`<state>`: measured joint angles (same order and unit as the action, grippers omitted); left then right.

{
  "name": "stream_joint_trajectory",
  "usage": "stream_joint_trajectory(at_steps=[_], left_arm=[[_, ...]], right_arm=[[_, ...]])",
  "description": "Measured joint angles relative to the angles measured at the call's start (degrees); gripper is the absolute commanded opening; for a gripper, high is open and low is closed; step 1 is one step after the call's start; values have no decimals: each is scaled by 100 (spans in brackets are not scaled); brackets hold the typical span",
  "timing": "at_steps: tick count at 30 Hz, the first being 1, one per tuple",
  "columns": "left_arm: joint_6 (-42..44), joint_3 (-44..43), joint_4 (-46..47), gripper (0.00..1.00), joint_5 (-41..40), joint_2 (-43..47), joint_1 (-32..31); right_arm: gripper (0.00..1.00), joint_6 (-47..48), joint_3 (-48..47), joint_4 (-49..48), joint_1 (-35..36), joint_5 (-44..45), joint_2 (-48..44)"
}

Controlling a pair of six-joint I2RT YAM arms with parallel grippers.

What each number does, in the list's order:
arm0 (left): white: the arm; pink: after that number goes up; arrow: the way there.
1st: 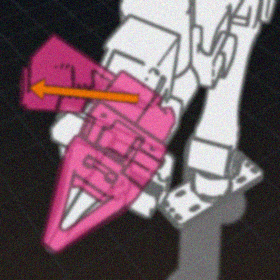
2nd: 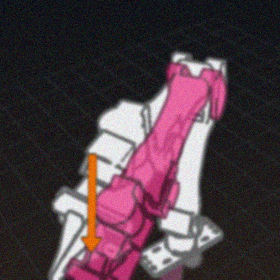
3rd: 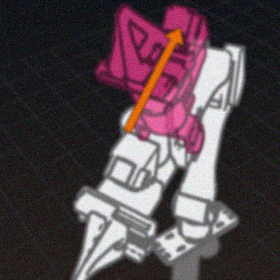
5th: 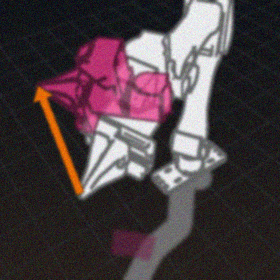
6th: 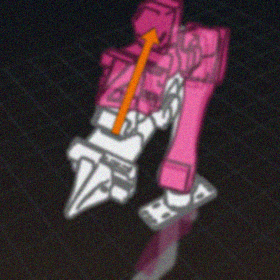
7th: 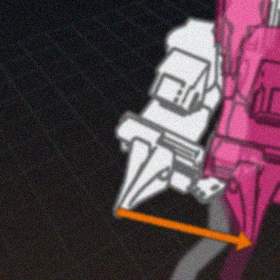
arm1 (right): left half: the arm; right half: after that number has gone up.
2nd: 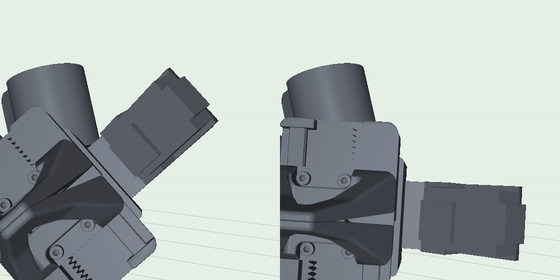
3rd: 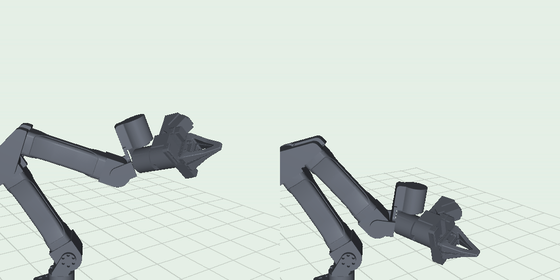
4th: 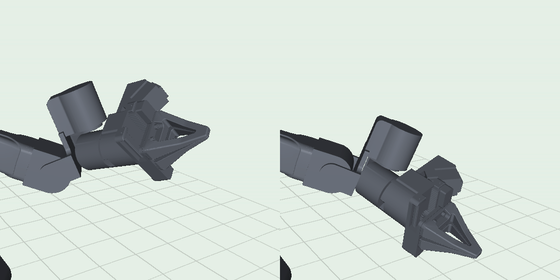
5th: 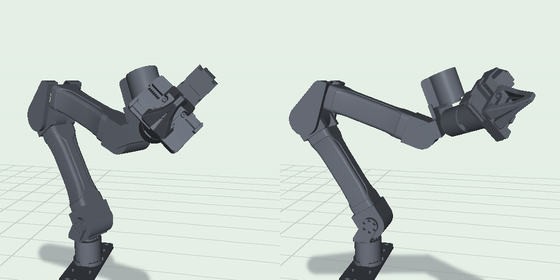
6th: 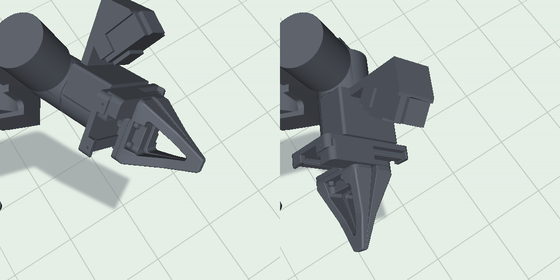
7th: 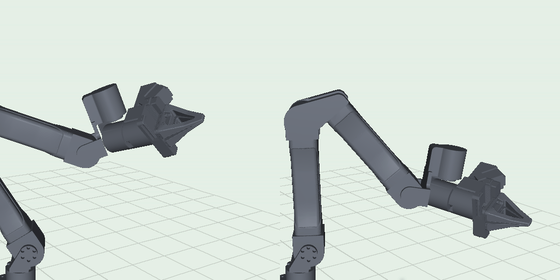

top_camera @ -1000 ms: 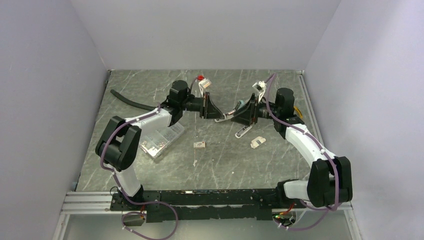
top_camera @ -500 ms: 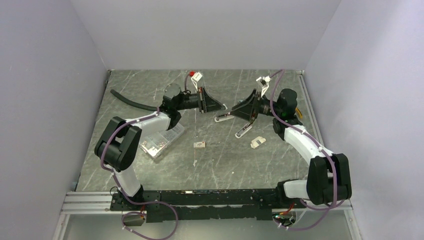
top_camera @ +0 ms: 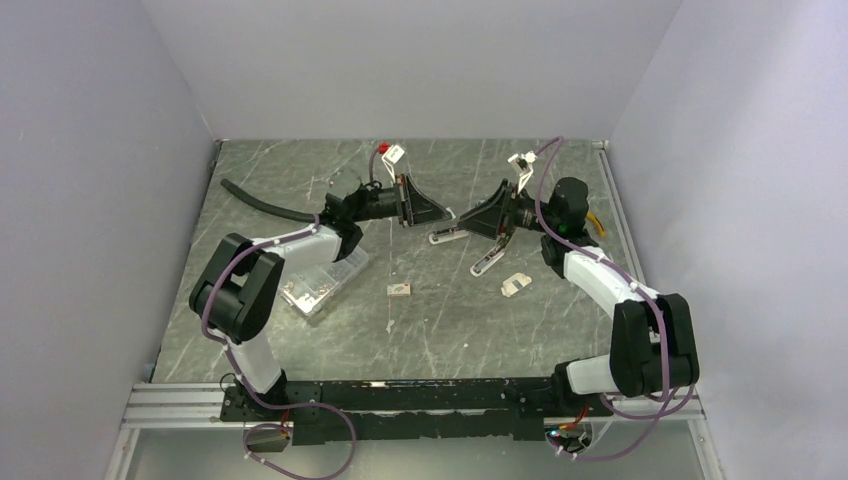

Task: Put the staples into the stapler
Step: Pick up the staple from the staple box.

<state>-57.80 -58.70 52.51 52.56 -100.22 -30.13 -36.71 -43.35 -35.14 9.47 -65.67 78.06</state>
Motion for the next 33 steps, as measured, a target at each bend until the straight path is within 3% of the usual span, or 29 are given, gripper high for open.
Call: stream_joint_trajectory(at_steps=[9, 33], left_arm=[[7, 28, -2, 10, 0, 0, -55], [111, 31, -7, 11, 4, 0, -101]], right_arm=[[32, -140, -9, -127, 79, -2, 103], [24, -258, -63, -245, 87, -46, 177]])
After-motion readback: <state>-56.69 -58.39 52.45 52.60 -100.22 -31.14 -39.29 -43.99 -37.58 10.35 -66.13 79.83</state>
